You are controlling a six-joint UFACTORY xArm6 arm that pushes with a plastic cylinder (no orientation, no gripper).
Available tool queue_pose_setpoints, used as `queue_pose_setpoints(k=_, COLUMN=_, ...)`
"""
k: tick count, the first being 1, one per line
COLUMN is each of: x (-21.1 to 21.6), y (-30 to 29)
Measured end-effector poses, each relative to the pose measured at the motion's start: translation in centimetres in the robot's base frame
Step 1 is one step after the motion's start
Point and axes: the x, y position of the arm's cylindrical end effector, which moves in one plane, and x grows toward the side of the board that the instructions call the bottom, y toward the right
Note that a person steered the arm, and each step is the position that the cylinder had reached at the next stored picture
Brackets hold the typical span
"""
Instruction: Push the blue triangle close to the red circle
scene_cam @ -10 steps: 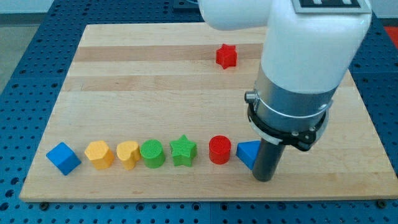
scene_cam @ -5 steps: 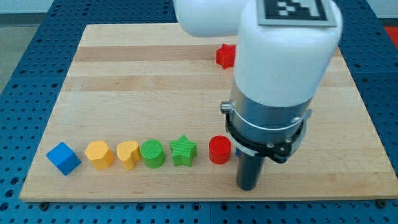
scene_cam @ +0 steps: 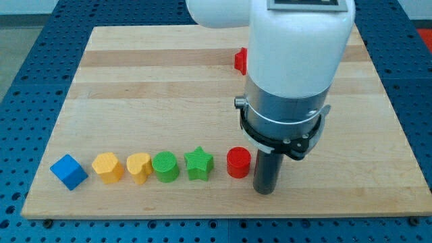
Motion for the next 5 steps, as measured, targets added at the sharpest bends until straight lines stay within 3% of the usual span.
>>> queue_pose_setpoints(k=5, x=-1.0, y=1.0)
